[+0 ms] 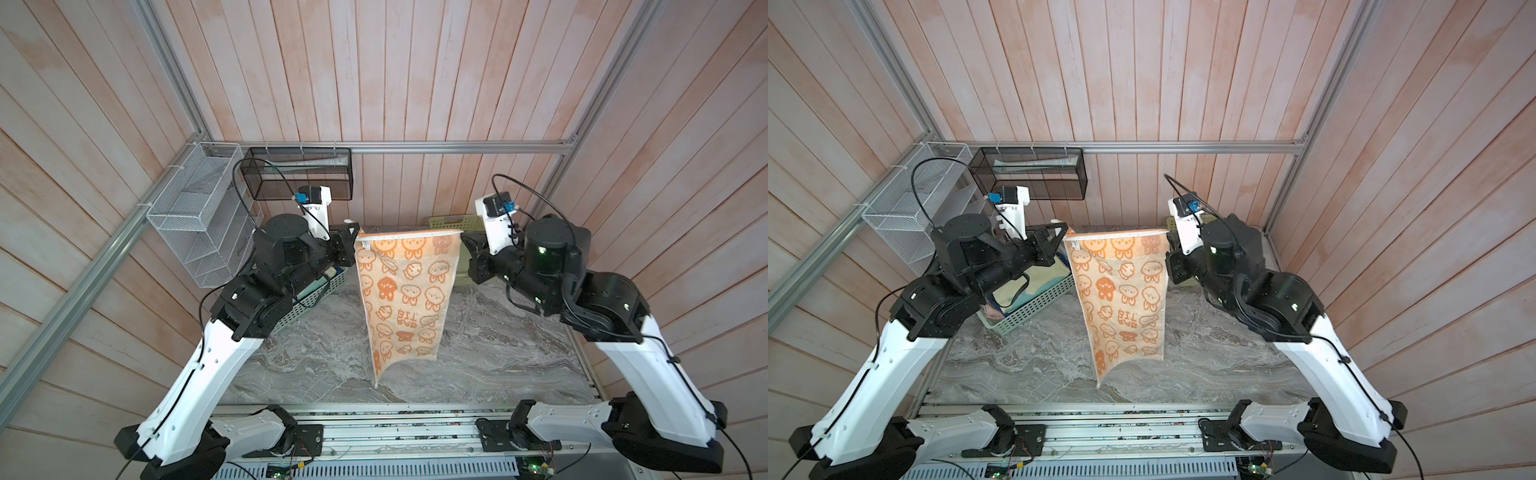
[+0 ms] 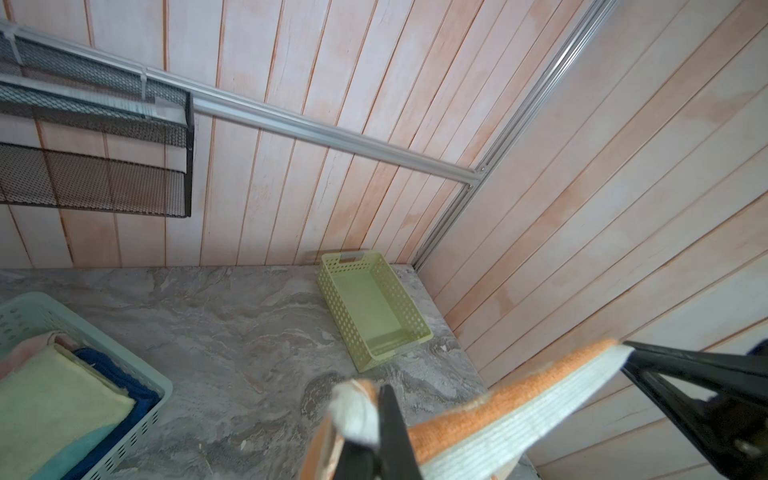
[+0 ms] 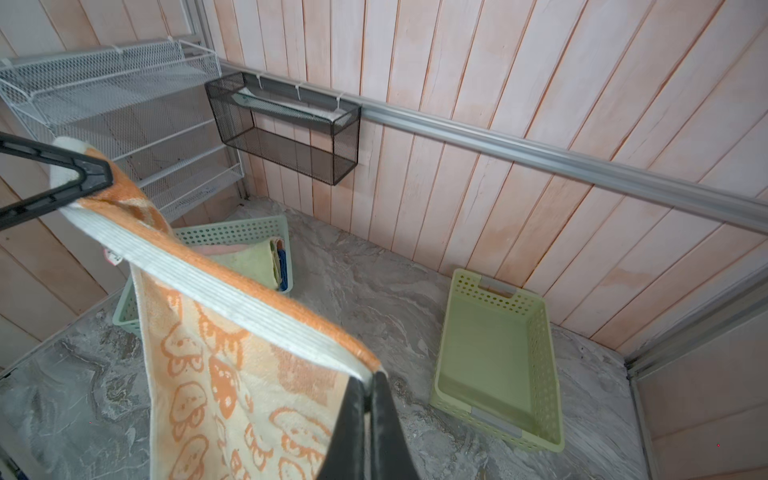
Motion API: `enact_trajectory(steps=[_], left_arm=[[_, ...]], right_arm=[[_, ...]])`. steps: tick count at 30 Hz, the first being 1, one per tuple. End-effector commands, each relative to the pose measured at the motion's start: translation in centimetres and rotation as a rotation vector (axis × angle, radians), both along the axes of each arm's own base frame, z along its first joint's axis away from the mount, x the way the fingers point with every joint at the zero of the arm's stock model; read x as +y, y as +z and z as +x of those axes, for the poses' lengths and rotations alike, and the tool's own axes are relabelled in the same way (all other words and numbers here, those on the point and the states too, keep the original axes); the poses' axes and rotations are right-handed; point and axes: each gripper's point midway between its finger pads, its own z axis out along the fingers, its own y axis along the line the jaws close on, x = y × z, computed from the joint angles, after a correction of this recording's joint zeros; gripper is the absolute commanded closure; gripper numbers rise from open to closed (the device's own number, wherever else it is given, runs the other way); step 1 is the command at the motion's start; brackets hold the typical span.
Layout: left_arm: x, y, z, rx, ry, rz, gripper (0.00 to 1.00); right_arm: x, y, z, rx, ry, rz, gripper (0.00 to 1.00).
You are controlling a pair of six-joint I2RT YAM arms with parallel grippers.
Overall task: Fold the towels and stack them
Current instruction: 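Lift the orange towel with both grippers and lay it flat on the table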
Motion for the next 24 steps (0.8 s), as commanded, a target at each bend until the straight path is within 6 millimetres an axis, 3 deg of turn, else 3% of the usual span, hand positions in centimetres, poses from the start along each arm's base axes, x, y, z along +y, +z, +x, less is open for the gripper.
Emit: enact_trajectory(steps=[1,9,13,15,18,24], left_arm=[[4.4,-4.1,3.8,0.102,0.143,0.078,1.00],[3.3,-15.0,14.0,0.237,0.068,0.047,1.00],[3.2,-19.5,18.4,0.280,0.085,0.058,1.00],[3.4,-21.6,19.5,0.310,0.094,0.054,1.00],[3.6,-23.8,19.6,0.341,0.099,0.060,1.00],[4.1,-28.5,16.2,0.410,0.092,0.056,1.00]], right_arm=[[-4.5,-2.4,4.8,0.048,-0.140,-0.024,1.00],[-5.4,-16.1,17.8,0.218,-0.160,0.016,1.00],[-4.3,-20.2,22.7,0.323,-0.151,0.045,1.00],[-3.2,-22.2,23.4,0.404,-0.102,0.020,1.00],[-2.5,-24.3,23.3,0.465,-0.095,0.003,1.00],[-0.5,-28.8,18.2,0.529,-0.065,0.008,1.00]])
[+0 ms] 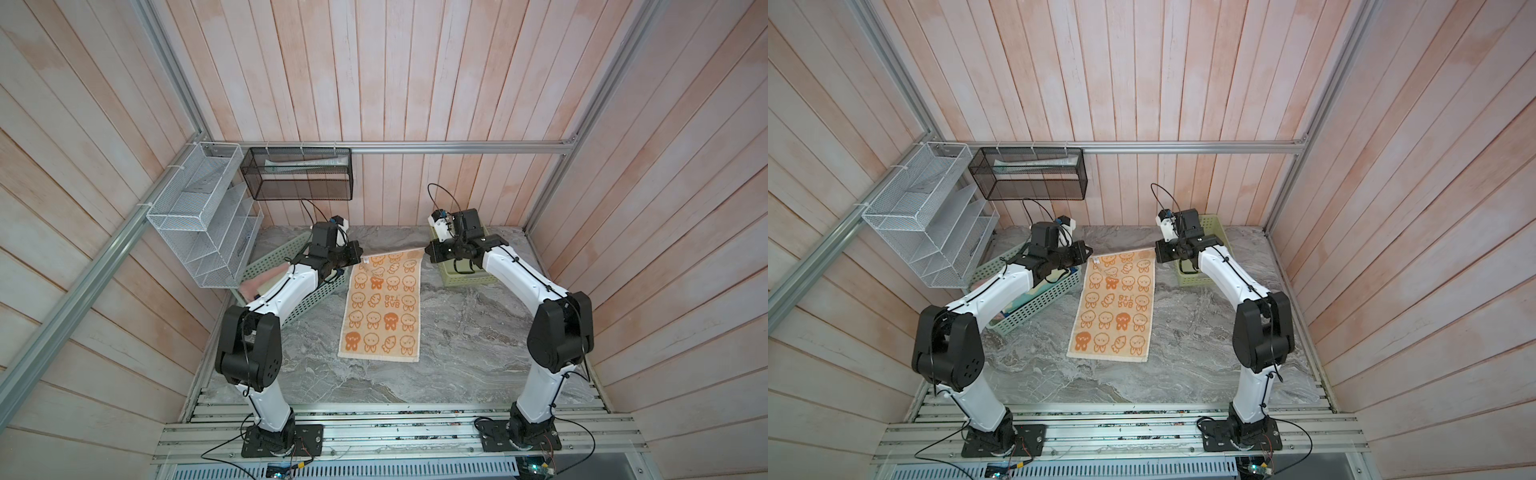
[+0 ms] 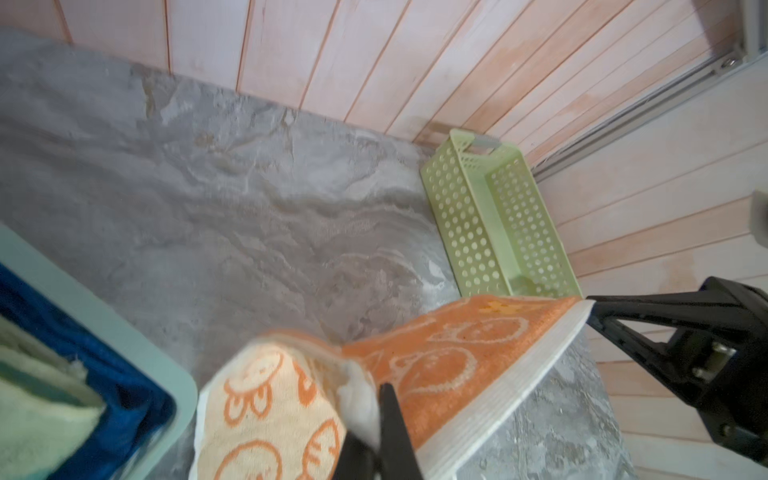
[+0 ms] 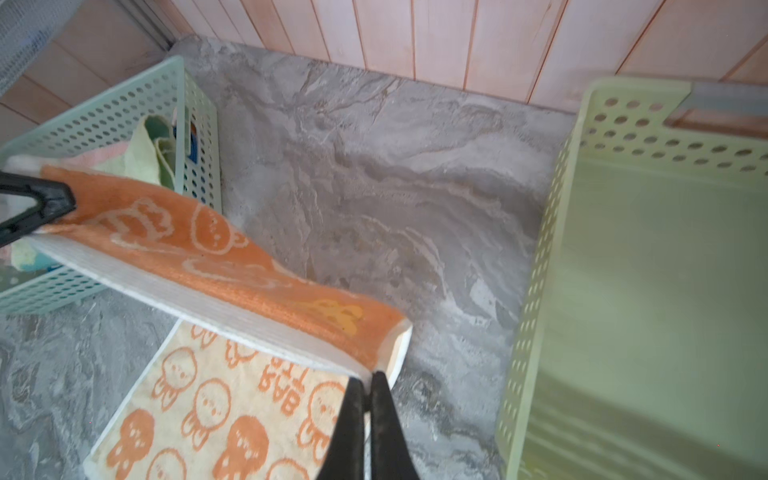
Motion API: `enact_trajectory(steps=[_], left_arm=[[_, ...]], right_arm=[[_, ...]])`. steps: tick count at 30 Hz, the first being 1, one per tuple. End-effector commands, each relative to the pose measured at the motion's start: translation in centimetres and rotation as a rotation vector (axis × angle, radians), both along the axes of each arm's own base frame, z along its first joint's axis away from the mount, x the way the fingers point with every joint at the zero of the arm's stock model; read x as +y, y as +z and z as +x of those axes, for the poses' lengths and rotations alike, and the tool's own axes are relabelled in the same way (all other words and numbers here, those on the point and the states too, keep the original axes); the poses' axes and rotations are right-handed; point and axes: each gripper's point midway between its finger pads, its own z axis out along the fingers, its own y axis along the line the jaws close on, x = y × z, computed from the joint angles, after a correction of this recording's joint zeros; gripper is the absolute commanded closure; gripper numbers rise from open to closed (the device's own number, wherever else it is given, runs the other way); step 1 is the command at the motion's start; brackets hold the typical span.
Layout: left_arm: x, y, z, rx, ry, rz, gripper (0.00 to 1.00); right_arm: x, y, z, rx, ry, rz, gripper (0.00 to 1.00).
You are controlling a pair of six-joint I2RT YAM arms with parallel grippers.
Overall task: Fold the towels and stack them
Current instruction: 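Fold the far edge of the orange towel toward the robot with both grippers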
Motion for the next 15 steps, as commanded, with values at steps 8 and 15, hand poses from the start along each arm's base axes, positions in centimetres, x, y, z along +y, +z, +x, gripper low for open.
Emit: enact_trajectory(steps=[8,15], left_arm=[[4.6,-7.6,-7.9,0.116,0.118,0.039,1.00],[2.8,-14.7,-13.8,0.258,0.146,0.014,1.00]], right_arm=[[0.1,-8.2,-8.9,0.142,-0.071,-0.056,1.00],[2.9,-15.6,-12.4,0.297,-0.014,-0.089,1.00]])
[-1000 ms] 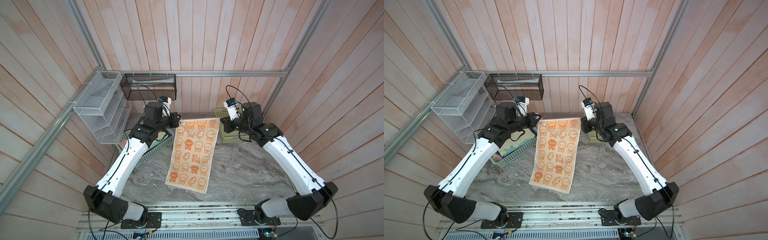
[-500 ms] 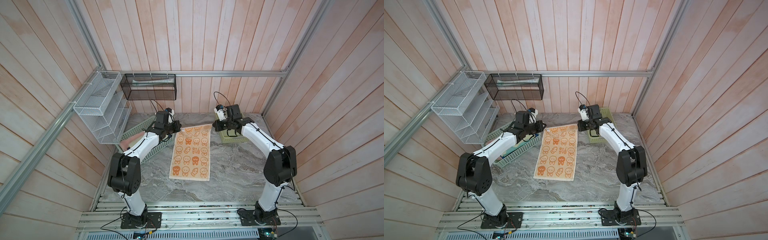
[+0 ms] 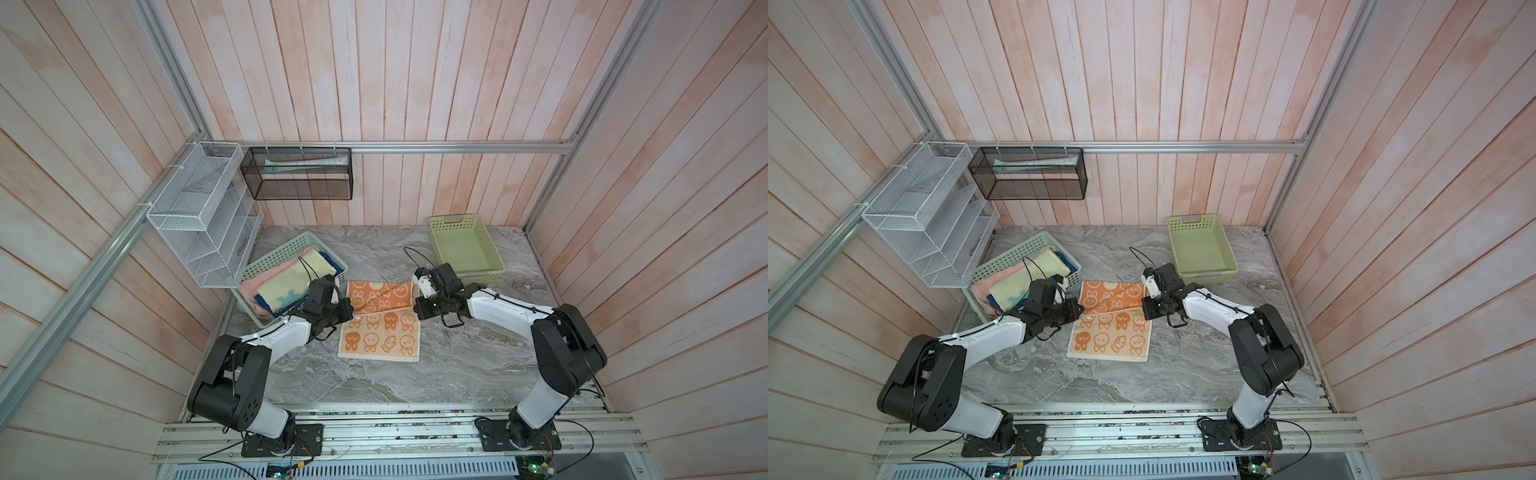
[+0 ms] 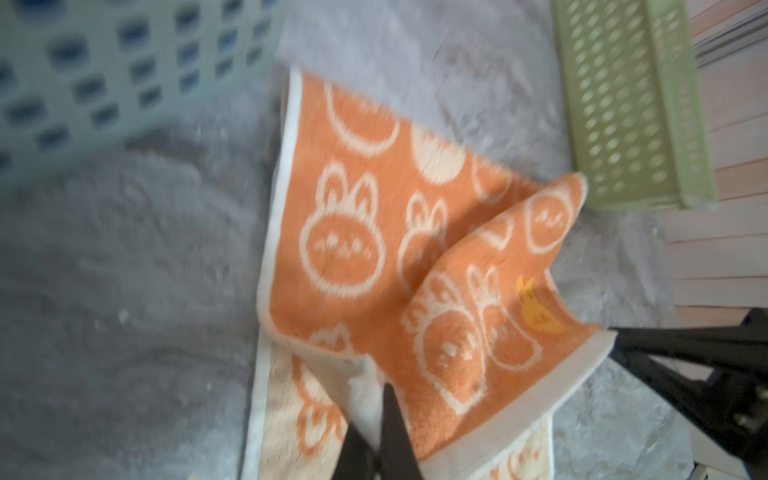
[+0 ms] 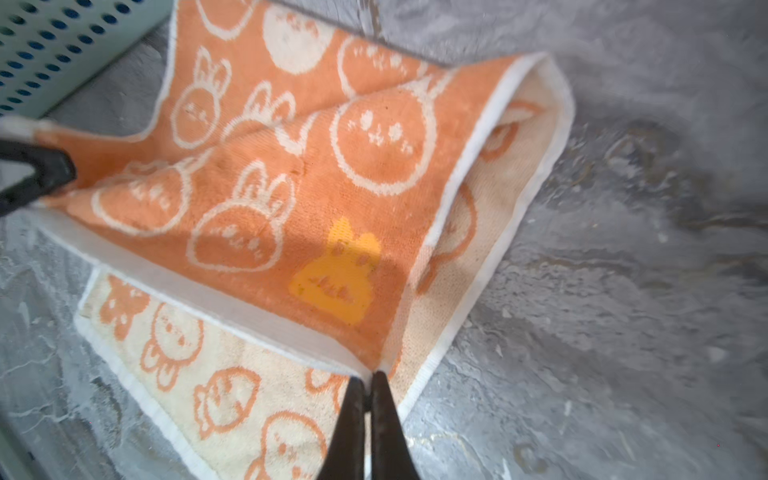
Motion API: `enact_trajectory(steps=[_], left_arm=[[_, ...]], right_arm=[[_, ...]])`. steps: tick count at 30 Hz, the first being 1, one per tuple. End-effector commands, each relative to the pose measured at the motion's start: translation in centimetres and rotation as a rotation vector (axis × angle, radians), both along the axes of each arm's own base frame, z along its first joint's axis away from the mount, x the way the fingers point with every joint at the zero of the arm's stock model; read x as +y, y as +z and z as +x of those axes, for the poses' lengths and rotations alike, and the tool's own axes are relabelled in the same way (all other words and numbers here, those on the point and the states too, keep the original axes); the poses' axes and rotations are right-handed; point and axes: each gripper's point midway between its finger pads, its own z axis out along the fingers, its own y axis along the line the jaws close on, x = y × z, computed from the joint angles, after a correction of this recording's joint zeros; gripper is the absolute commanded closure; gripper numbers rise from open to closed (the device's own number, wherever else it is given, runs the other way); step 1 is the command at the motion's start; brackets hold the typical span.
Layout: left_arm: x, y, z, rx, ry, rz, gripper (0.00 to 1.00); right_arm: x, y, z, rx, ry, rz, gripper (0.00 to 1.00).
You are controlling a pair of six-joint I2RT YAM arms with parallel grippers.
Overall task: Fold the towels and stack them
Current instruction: 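Fold the far edge of the orange towel toward the robot with both grippers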
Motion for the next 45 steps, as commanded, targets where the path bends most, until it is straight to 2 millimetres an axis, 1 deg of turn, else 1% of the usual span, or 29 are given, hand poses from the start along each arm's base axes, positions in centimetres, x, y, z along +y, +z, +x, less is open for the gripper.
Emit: enact_trajectory(steps=[1,4,10,11,13,16,17,19,21,23,25,27,30,32,34,35,37,40,45], left_arm=[[0.1,-1.3,-0.6,-0.005,0.086,-0.021,1.00],[-0.3,-2.0,-0.9,-0.001,0.098,-0.015,1.00],[-1.5,-2.9,-0.6,0.015,0.108,-0.057,1.00],[-1.6,-2.9,-0.4,0.018,0.112,-0.060,1.00],[-1.9,-2.4,0.0,0.012,0.109,-0.062,1.00],[-2.2,-0.1,0.8,-0.031,0.097,-0.068,1.00],[-2.2,1.0,1.0,-0.051,0.090,-0.068,1.00],[-2.2,2.7,1.0,-0.076,0.080,-0.061,1.00],[-2.0,4.0,0.6,-0.095,0.071,-0.057,1.00],[-1.7,4.6,-0.1,-0.101,0.065,-0.053,1.00],[-1.3,4.1,-1.2,-0.084,0.065,-0.051,1.00],[-0.9,2.7,-2.5,-0.051,0.077,-0.061,1.00],[-0.9,0.6,-4.0,-0.005,0.081,-0.092,1.00],[-1.4,-0.3,-4.6,0.015,0.066,-0.099,1.00],[-1.8,-1.2,-5.1,0.035,0.055,-0.083,1.00],[-1.9,-1.5,-5.2,0.043,0.051,-0.083,1.00],[-2.0,-1.7,-5.4,0.052,0.054,-0.084,1.00],[-1.8,-0.9,-5.3,0.039,0.065,-0.089,1.00],[-1.6,1.5,-4.9,-0.005,0.064,-0.077,1.00]], right_arm=[[-0.5,-2.7,0.3,0.023,-0.057,-0.032,1.00],[-1.3,-4.1,0.5,0.024,-0.052,-0.090,1.00],[-4.1,-5.1,2.6,0.017,-0.086,-0.157,1.00],[-4.3,-4.8,2.9,0.016,-0.090,-0.162,1.00],[-4.3,-3.5,3.4,-0.007,-0.091,-0.172,1.00],[-4.3,-0.9,3.6,-0.043,-0.090,-0.159,1.00],[-4.4,0.0,3.6,-0.051,-0.090,-0.156,1.00],[-4.5,1.5,3.1,-0.060,-0.090,-0.154,1.00],[-4.7,2.7,2.2,-0.064,-0.093,-0.149,1.00],[-4.7,3.4,1.1,-0.052,-0.098,-0.134,1.00],[-4.6,3.5,-0.4,-0.027,-0.105,-0.113,1.00],[-4.0,3.1,-2.1,-0.011,-0.098,-0.089,1.00],[-3.7,1.0,-4.3,0.038,-0.100,-0.066,1.00],[-3.8,-0.3,-5.1,0.072,-0.099,-0.068,1.00],[-4.1,-1.2,-5.3,0.085,-0.096,-0.103,1.00],[-4.3,-1.3,-5.3,0.083,-0.093,-0.124,1.00],[-4.5,-0.9,-5.1,0.069,-0.088,-0.145,1.00],[-4.7,0.7,-4.6,0.031,-0.086,-0.153,1.00],[-5.2,3.8,-4.0,-0.029,-0.093,-0.172,1.00]])
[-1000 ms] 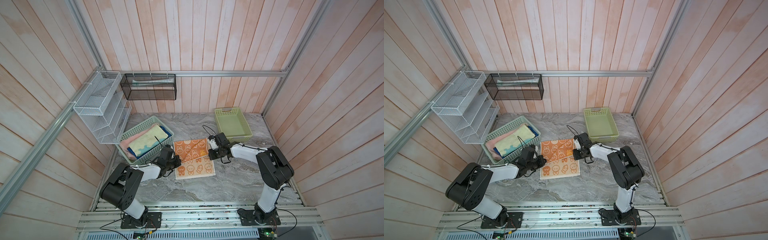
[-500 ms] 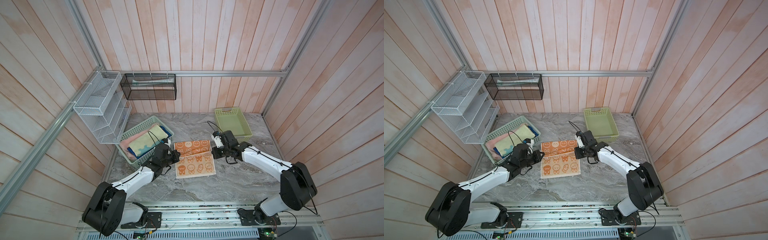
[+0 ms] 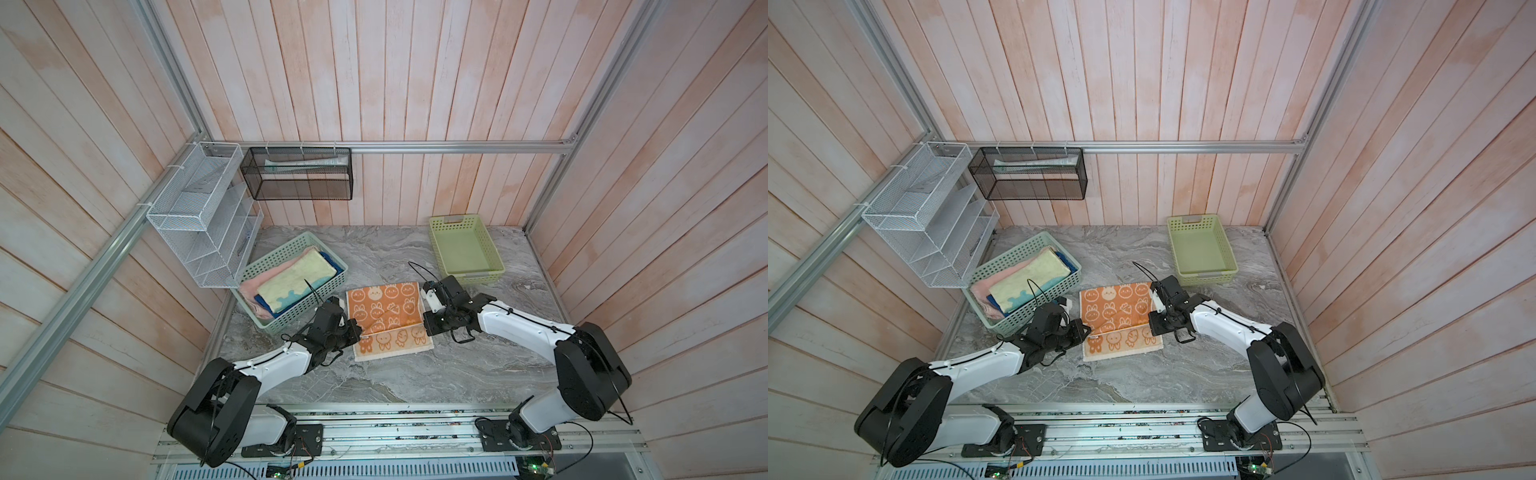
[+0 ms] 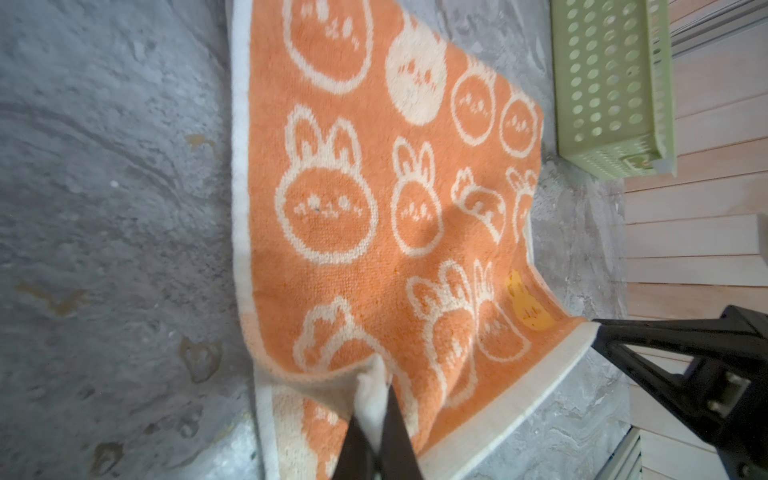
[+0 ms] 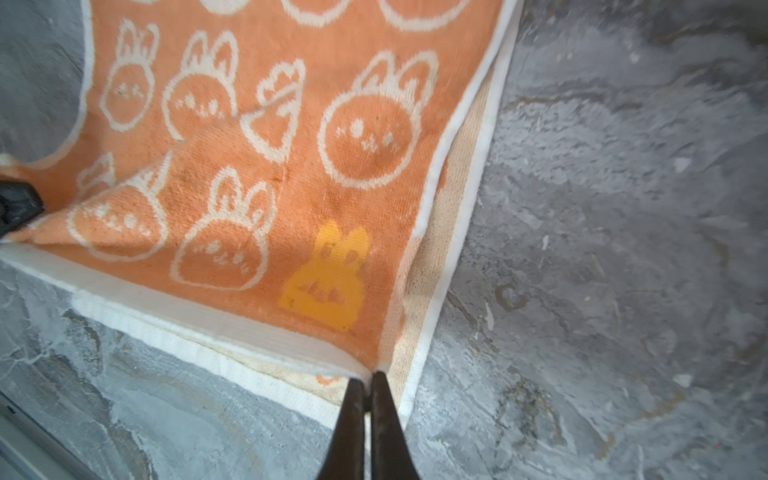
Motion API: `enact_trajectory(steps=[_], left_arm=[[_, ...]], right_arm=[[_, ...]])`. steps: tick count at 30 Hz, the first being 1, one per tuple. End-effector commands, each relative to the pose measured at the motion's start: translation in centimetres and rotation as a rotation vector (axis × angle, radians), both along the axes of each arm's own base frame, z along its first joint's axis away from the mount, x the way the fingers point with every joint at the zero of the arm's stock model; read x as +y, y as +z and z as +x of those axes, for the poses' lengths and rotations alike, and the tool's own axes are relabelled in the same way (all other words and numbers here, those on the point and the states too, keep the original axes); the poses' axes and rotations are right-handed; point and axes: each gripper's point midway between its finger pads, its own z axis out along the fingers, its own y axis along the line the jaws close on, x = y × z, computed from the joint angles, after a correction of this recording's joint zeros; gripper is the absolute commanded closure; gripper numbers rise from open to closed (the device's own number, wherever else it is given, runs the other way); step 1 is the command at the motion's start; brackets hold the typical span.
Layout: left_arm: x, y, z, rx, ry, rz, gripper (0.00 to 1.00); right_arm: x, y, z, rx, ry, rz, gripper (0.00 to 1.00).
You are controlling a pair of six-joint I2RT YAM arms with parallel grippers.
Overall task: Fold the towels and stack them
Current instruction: 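Fold the far edge of the orange towel toward the robot with both grippers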
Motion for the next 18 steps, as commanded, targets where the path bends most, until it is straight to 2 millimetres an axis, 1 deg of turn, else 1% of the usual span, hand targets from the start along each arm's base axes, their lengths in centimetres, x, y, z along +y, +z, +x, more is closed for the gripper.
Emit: enact_trajectory(steps=[1,3,4,8,10,11,16,17,18], left_arm=[[0.9,1.4,0.4,-0.027,0.027,0.039,1.00],[0.9,1.8,0.4,-0.036,0.022,0.038,1.00],[0.9,1.6,0.2,-0.032,0.018,0.040,1.00],[0.9,0.1,-0.4,0.004,0.005,0.045,1.00],[0.8,-0.5,-0.7,0.020,0.000,0.039,1.00],[0.7,-0.8,-0.9,0.030,0.000,0.038,1.00],[0.3,-1.9,-2.0,0.065,-0.022,0.038,1.00],[0.1,-2.0,-2.2,0.070,-0.031,0.041,0.99],[0.0,-2.2,-2.5,0.079,-0.038,0.047,0.94]], right_arm=[[-2.2,2.6,0.7,-0.067,-0.043,-0.082,1.00],[-2.4,3.4,0.4,-0.078,-0.048,-0.076,1.00],[-2.5,3.6,0.3,-0.081,-0.050,-0.072,1.00],[-2.4,4.1,-0.9,-0.066,-0.063,-0.025,1.00],[-2.5,3.9,-1.4,-0.064,-0.066,-0.019,1.00],[-2.7,3.4,-1.7,-0.055,-0.070,-0.019,1.00],[-3.3,-0.5,-3.8,0.032,-0.064,-0.030,1.00],[-3.4,-1.2,-4.2,0.051,-0.064,-0.036,1.00],[-3.4,-1.7,-4.6,0.066,-0.060,-0.037,1.00]])
